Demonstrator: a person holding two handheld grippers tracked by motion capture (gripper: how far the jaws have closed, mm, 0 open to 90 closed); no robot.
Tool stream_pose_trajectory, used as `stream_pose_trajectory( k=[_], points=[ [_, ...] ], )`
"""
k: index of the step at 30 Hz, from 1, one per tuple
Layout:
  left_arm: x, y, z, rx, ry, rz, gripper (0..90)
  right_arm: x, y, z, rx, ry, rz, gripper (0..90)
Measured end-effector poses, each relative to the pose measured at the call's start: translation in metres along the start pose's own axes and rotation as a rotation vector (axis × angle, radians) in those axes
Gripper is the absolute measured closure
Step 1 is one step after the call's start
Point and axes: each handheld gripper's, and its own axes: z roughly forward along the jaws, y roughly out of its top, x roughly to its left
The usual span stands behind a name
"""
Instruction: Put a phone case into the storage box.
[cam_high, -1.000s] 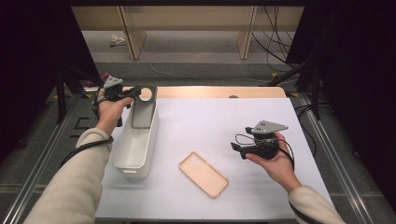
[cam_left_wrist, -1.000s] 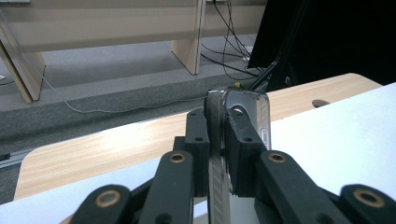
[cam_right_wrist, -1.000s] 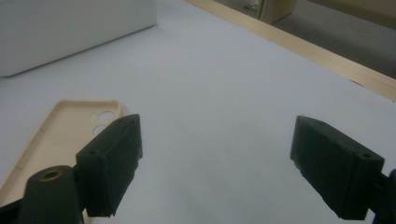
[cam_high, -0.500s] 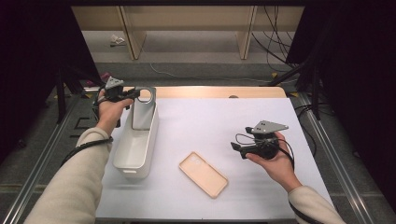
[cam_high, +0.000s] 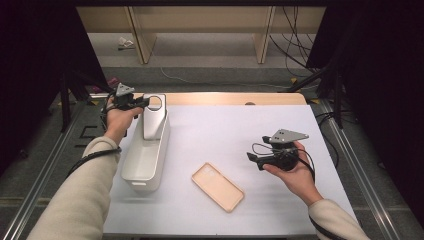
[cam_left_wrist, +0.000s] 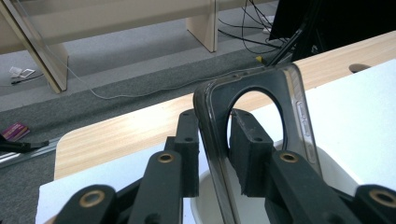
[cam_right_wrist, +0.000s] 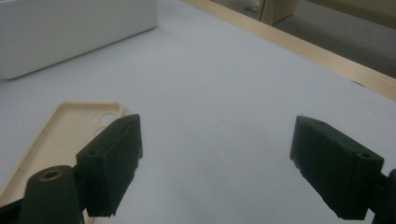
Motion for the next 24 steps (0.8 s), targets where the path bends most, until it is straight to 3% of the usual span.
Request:
stream_pose_trajectory(
  k=[2,6,15,22,24],
  points=[
    [0.0002,-0.0011,0.0007,0.015,0.008,0.016,72.6,-0.0002,0.0000,0.0000,-0.001,-0.001,0.002,17.7],
    [0.0004,-0.0039,0.0022,0.015,0.012,-0.001,73.0,-0.0001,-0.0001,0.0000,0.000,0.000,0.000,17.7],
    [-0.0007,-0.0027,0.0043,0.029,0.031,0.012,71.6,-0.0001,0.0001,-0.0001,-0.002,0.000,0.000,17.7],
    [-0.0016,-0.0018,0.0057,0.038,0.041,0.012,65.6,-0.0002,0.0003,-0.0003,-0.002,-0.002,0.000,17.7],
    [-0.0018,-0.0013,0.0058,0.049,0.047,0.007,60.4,-0.0002,0.0001,-0.0002,-0.001,-0.002,-0.001,17.6]
  ],
)
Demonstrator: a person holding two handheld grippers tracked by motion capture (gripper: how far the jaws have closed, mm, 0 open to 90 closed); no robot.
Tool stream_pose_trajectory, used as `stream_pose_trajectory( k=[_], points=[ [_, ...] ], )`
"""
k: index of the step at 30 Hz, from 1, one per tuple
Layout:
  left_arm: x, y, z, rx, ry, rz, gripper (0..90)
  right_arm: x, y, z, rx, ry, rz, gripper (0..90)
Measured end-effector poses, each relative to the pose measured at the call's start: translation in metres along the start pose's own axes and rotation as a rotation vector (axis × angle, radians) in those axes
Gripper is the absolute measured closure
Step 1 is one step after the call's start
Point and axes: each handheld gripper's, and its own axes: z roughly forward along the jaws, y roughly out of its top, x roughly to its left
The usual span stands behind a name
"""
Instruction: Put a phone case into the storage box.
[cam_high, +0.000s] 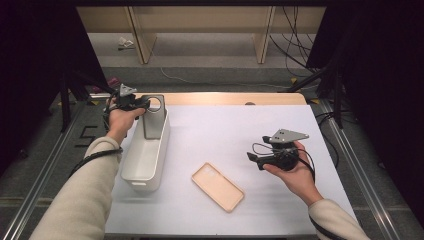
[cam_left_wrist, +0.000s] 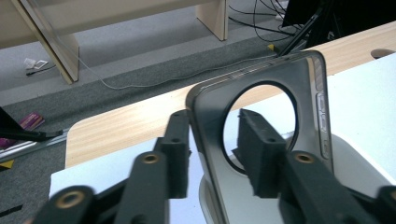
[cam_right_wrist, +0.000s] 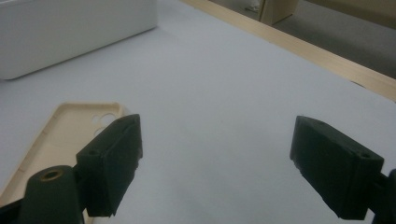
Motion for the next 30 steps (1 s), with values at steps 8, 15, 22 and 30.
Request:
stream_pose_trajectory(
  k=[8,15,22,30],
  points=[
    [-0.002,0.003,0.000,0.040,0.007,0.024,32.6,0.000,0.000,0.000,0.001,0.000,0.001,17.6],
    [-0.004,0.007,-0.007,0.052,-0.014,0.022,17.6,0.000,0.000,0.000,0.002,0.000,0.000,17.7],
    [-0.004,0.009,-0.021,0.058,-0.065,0.011,11.2,0.001,0.001,-0.001,0.003,-0.003,-0.004,17.6],
    [-0.012,0.000,-0.053,0.022,-0.135,0.024,9.1,0.001,0.001,-0.001,0.006,-0.001,-0.003,17.6]
  ],
)
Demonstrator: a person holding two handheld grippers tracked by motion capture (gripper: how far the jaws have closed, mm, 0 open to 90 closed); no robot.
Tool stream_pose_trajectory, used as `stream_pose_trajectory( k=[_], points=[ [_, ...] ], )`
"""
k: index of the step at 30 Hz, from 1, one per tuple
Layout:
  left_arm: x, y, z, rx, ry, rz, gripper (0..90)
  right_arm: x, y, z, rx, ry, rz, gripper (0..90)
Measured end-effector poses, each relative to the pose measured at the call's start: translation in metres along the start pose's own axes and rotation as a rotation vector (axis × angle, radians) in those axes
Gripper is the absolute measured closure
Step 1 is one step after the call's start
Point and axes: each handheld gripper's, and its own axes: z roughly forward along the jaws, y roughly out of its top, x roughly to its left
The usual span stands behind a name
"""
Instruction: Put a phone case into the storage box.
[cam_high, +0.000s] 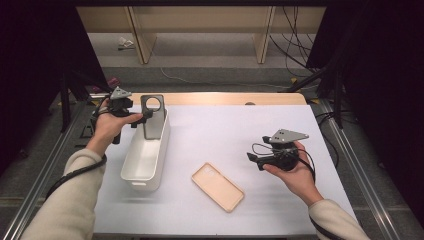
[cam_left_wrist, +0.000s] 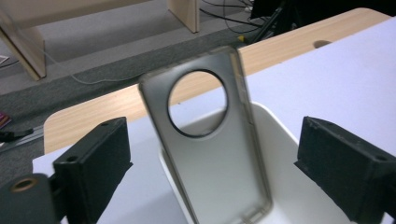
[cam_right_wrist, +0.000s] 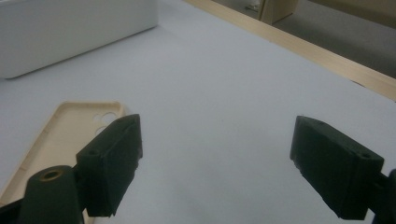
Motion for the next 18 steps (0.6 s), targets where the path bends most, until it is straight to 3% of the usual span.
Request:
stream_pose_trajectory(
  k=[4,9,12,15,18],
  points=[
    [-0.011,-0.005,-0.019,-0.018,-0.029,0.018,9.1,0.000,0.000,0.000,0.004,0.001,0.003,17.4],
    [-0.029,-0.013,-0.037,-0.031,-0.028,0.039,11.4,0.001,0.000,0.001,0.006,0.006,0.005,17.1],
    [-0.042,-0.019,-0.044,-0.042,-0.049,0.052,13.1,0.001,-0.001,0.001,0.010,0.009,0.007,17.1],
    [-0.057,-0.026,-0.048,-0.060,-0.083,0.030,14.0,0.001,-0.001,0.002,0.012,0.015,0.009,17.0],
    [-0.070,-0.033,-0.051,-0.072,-0.096,0.036,14.9,0.001,-0.001,0.002,0.018,0.022,0.013,16.9]
  ],
)
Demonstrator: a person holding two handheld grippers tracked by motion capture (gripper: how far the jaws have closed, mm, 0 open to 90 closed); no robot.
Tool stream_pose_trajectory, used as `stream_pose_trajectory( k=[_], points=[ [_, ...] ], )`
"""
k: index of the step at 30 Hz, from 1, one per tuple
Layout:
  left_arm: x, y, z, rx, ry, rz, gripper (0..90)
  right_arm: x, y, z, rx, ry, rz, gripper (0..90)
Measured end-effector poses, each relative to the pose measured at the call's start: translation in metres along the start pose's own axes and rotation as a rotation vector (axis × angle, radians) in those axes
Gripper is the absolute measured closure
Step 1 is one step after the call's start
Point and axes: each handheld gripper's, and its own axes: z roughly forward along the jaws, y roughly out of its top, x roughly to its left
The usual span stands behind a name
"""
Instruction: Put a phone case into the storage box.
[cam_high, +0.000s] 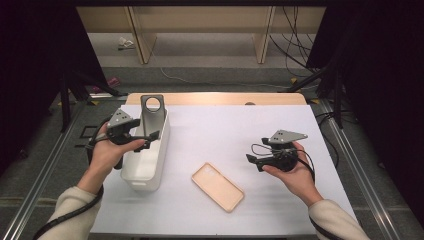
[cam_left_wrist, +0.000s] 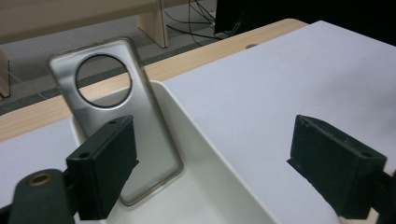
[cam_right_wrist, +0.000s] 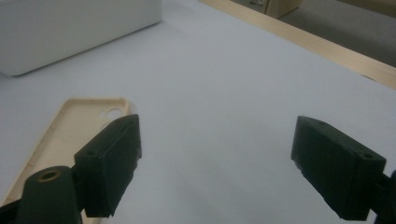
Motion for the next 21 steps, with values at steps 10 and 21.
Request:
stream_pose_trajectory(
  k=[10,21],
  points=[
    [-0.039,-0.008,-0.010,-0.056,-0.061,0.014,15.5,0.002,0.000,0.000,0.003,0.018,0.000,16.8],
    [-0.067,-0.039,-0.024,-0.097,-0.106,0.056,15.4,0.008,-0.003,-0.002,0.009,0.043,0.002,16.7]
  ],
)
